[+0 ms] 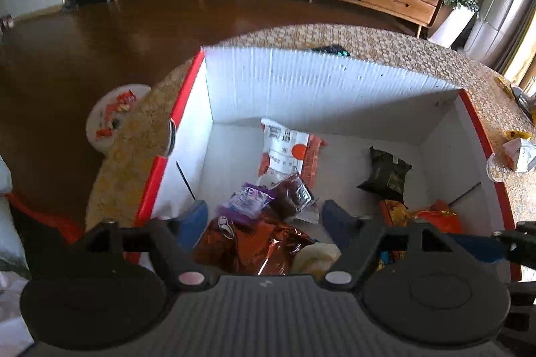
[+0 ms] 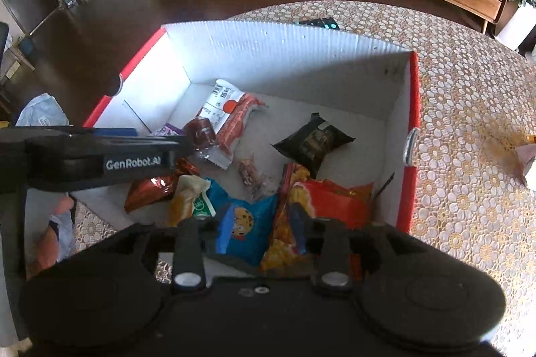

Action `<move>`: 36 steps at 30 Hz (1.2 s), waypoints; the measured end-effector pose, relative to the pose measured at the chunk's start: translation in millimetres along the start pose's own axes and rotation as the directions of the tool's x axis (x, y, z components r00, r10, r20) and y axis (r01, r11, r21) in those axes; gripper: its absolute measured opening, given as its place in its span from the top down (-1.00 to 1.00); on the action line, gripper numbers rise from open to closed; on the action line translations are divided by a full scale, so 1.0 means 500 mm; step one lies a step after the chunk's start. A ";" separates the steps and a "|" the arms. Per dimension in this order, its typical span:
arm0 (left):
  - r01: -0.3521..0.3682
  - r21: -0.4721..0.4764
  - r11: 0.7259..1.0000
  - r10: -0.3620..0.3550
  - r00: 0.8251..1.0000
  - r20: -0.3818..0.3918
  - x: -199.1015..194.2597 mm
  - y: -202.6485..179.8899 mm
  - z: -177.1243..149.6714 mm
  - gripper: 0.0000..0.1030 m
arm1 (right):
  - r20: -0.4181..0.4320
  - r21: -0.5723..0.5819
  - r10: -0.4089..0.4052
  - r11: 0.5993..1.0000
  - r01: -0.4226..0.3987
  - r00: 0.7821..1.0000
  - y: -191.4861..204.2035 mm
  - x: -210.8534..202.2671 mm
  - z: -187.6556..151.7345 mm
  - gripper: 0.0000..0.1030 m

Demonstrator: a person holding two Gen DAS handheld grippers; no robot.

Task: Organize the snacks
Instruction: 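Open both tools to drop the purple candy bar and clear packet into the box, then move both tools back from the box toward the white packet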

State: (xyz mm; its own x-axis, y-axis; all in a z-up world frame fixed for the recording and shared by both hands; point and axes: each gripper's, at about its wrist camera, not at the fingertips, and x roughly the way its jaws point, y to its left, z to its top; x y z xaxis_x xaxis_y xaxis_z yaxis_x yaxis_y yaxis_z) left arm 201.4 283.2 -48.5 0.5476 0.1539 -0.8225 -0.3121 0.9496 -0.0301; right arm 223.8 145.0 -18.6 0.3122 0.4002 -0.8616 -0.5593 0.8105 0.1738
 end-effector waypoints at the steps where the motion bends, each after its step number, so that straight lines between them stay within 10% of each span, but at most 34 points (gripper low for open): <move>1: 0.002 0.006 1.000 -0.002 1.000 0.002 -0.005 -0.002 0.000 -0.48 | 0.005 0.001 0.004 1.000 -0.004 1.000 -0.001 -0.006 -0.002 0.12; 20: 0.046 0.050 0.998 -0.050 0.995 0.088 -0.135 -0.057 -0.025 -0.48 | 0.132 0.029 0.042 0.999 -0.046 0.990 -0.032 -0.136 -0.041 -0.85; 36: 0.103 0.144 0.984 -0.127 0.978 0.165 -0.229 -0.160 -0.049 -0.63 | 0.212 0.076 0.009 0.997 -0.026 0.977 -0.130 -0.265 -0.120 -0.96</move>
State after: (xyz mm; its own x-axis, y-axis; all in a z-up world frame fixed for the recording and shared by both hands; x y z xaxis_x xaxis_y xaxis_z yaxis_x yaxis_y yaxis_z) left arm 144.5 183.1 33.9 0.7032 0.0751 -0.7070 -0.1385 0.9898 -0.0326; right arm 172.9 13.5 55.7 0.4623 0.4893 -0.7395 -0.5076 0.8298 0.2317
